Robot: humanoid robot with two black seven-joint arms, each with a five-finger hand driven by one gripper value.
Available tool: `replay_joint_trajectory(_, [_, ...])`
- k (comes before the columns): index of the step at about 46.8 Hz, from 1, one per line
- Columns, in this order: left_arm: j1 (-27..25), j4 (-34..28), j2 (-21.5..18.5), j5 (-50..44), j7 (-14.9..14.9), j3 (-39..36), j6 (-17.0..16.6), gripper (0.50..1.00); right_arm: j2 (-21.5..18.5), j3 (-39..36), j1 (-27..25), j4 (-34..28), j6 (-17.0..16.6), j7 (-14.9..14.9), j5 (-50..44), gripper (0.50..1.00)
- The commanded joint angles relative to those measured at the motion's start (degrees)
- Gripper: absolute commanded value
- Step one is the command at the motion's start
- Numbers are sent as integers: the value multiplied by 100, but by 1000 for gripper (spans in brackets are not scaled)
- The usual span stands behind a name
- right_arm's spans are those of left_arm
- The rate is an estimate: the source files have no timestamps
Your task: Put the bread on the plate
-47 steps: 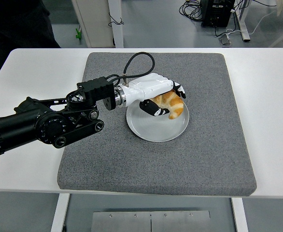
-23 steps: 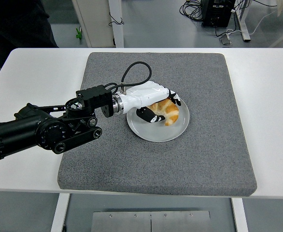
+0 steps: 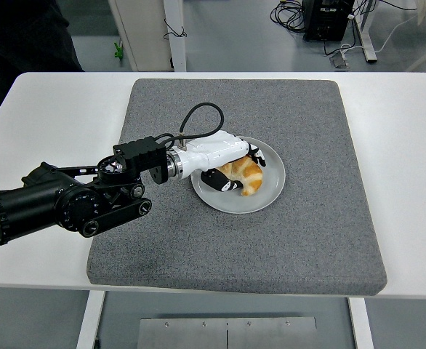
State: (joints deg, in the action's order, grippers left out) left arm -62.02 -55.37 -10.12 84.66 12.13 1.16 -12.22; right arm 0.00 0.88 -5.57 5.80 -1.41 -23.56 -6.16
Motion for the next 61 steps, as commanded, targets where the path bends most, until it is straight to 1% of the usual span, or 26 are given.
replay_joint_trajectory(1, [15, 0, 2, -2, 0, -2, -9, 652, 0, 0, 3, 0, 0, 0, 1, 1000])
replay_joint_trajectory(4, [23, 9, 10, -2, 0, -2, -9, 654, 0, 0, 3, 0, 0, 0, 1, 1000])
replay_joint_trajectory(7, [41, 27, 45, -11, -9, -10, -26, 669, 0, 0, 3, 0, 0, 0, 1, 1000])
replay_joint_trajectory(10, [67, 62, 54, -3, 0, -10, -44, 701, 0, 0, 3, 0, 0, 0, 1, 1000])
replay_joint_trajectory(13, [67, 71, 72, -11, 0, -10, -35, 769, 0, 0, 3, 0, 0, 0, 1, 1000])
replay_joint_trajectory(16, [76, 71, 89, -55, 0, -10, -35, 884, 0, 0, 3, 0, 0, 0, 1, 1000])
replay_joint_trajectory(17, [76, 71, 89, -64, 0, -10, -35, 914, 0, 0, 3, 0, 0, 0, 1, 1000])
replay_joint_trajectory(19, [85, 71, 89, -73, 0, -2, -35, 951, 0, 0, 3, 0, 0, 0, 1, 1000])
replay_joint_trajectory(20, [94, 71, 89, -81, 9, -2, -35, 958, 0, 0, 3, 0, 0, 0, 1, 1000])
replay_joint_trajectory(30, [41, 62, 28, -723, 18, 7, 79, 971, 0, 0, -5, 0, 0, 0, 1, 1000])
replay_joint_trajectory(36, [15, 36, -51, -776, 26, 42, 228, 971, 0, 0, 3, 0, 0, 0, 1, 1000])
replay_joint_trajectory(41, [15, -26, -121, -793, 114, 104, 474, 971, 0, 0, 3, 0, 0, 0, 0, 1000])
replay_joint_trajectory(46, [-12, -149, -183, -1109, 193, 183, 773, 971, 0, 0, -5, 0, 0, 0, 1, 1000])
replay_joint_trajectory(49, [-56, -175, -209, -1268, 185, 209, 896, 971, 0, 0, 3, 0, 0, 0, 1, 1000])
replay_joint_trajectory(56, [-100, -175, -341, -1373, 202, 341, 949, 971, 0, 0, 3, 0, 0, 0, 1, 1000])
replay_joint_trajectory(61, [-108, -175, -420, -1374, 246, 578, 1098, 971, 0, 0, -5, 0, 0, 0, 1, 1000])
